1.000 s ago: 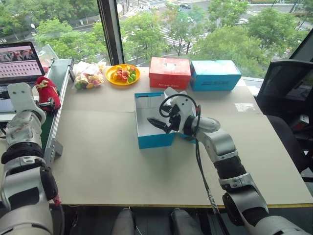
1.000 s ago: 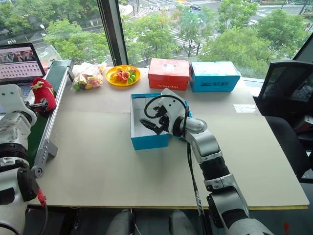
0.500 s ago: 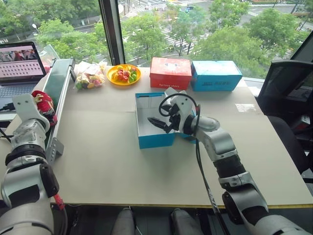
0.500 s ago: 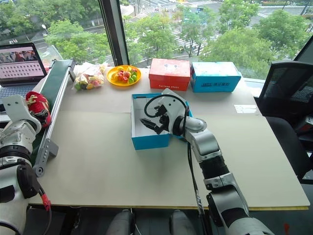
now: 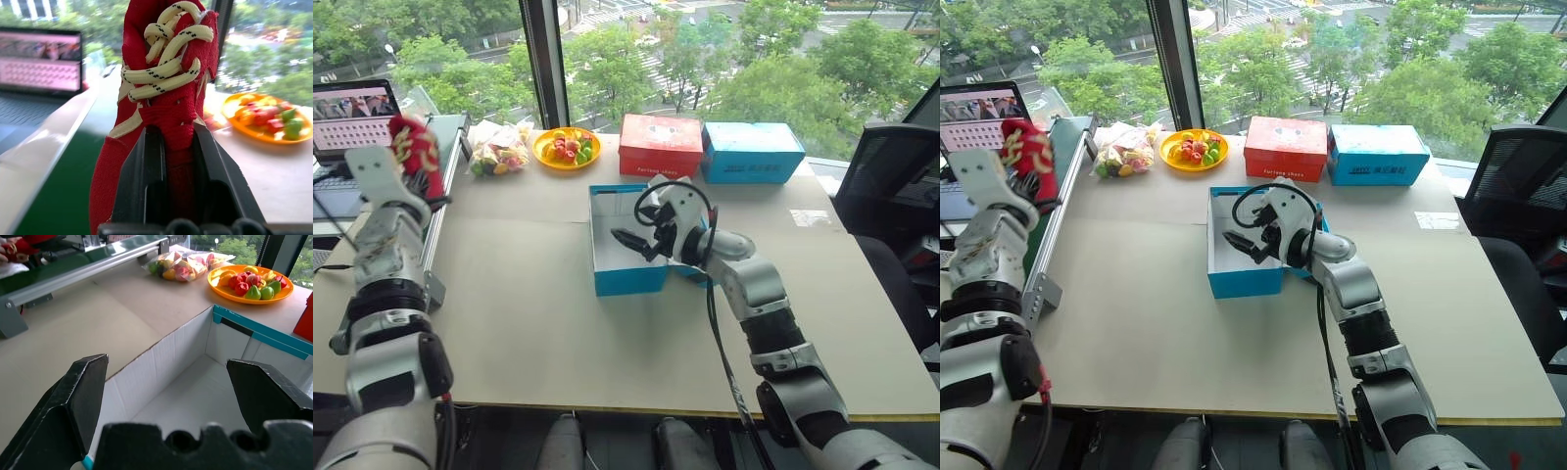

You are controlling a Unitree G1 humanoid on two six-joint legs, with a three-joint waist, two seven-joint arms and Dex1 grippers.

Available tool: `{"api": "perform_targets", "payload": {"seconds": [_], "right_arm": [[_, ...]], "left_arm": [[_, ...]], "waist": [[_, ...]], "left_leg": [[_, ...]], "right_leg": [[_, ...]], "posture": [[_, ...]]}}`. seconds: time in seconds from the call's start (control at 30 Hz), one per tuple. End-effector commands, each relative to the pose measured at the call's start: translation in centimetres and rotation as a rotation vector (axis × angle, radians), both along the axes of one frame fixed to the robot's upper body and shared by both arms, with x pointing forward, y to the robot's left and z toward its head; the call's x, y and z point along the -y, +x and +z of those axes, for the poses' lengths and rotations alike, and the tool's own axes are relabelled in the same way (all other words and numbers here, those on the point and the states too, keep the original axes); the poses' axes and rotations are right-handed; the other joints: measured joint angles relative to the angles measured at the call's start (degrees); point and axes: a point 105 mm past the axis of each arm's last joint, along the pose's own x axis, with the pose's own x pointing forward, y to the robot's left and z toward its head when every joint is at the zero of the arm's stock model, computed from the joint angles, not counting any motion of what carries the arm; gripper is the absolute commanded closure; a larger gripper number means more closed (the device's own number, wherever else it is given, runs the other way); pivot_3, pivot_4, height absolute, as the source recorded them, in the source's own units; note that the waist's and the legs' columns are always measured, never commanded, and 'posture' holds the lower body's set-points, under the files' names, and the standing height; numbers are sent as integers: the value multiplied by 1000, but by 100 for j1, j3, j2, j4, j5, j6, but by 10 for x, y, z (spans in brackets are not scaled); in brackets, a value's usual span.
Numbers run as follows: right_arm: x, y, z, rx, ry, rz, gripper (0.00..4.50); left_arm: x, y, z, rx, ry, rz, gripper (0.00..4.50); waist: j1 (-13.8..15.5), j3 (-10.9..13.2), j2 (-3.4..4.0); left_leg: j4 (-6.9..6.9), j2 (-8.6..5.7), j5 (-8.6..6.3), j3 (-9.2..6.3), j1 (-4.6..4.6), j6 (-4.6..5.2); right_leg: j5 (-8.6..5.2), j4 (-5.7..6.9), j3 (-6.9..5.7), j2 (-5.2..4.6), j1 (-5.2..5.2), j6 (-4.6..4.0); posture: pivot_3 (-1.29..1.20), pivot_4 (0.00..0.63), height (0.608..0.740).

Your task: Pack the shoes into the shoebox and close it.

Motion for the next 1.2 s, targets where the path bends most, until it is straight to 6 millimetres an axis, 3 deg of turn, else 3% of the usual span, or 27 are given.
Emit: {"api": "perform_targets", "payload": {"seconds": [0.03, 0.17, 0.37, 0.43, 0.53, 0.63, 0.83, 1.0, 1.2], "right_arm": [[9, -3, 46, 4, 227, 15, 0], [22, -3, 60, -92, 426, 30, 0], [33, -1, 47, -174, 459, 10, 0], [41, 1, 35, -248, 495, -4, 0], [49, 4, 21, -300, 502, -38, 0], [50, 5, 24, -308, 523, -36, 0], [47, 8, 27, -313, 540, -29, 0], [41, 7, 28, -318, 553, -12, 0], [38, 7, 34, -305, 560, 2, 0]], "left_arm": [[51, -13, 23, 53, 39, -249, 4056], [96, -21, 24, -1, -5, -443, 4056], [122, -19, 23, -61, -133, -495, 4056], [139, -17, 20, -86, -246, -536, 4056], [156, -15, 10, -130, -236, -557, 4056], [174, -20, 9, -140, -250, -606, 4056], [198, -29, 8, -158, -263, -656, 4056], [231, -52, 11, -168, -236, -759, 4056], [236, -58, 11, -176, -237, -775, 4056]], "waist": [[-16, 0, 0], [-104, 0, 0], [-133, 1, 1], [-122, 1, 2], [-100, 1, 1], [-104, 3, 5], [-124, 5, 8], [-112, 5, 8], [-114, 5, 9]], "left_leg": [[-1, 0, 0, -1, 0, 0], [-3, 1, 0, -6, 3, 1], [0, 0, 1, -8, 4, 3], [0, 0, 1, -9, 3, 3], [4, -4, 1, -14, 0, 3], [0, -4, 1, -14, 0, 3], [0, -4, 1, -14, -5, 3], [0, -5, 1, -14, -6, 3], [1, -5, 1, -15, -6, 3]], "right_leg": [[0, -1, 0, 1, 0, 0], [0, 3, -2, 2, 0, 0], [-1, 1, -3, 3, 1, 0], [-1, 1, -3, 2, 1, 0], [-1, -6, -6, 1, 8, 1], [-1, -10, -5, 1, 7, 0], [-1, -14, -5, 2, 4, 0], [-1, -18, -5, 1, 6, 1], [-1, -19, -5, 1, 6, 1]], "posture": [[0, 150, 739], [0, 150, 739], [0, 150, 739], [0, 150, 739], [0, 150, 739], [0, 150, 739], [0, 150, 739], [0, 150, 739], [0, 150, 739]]}}
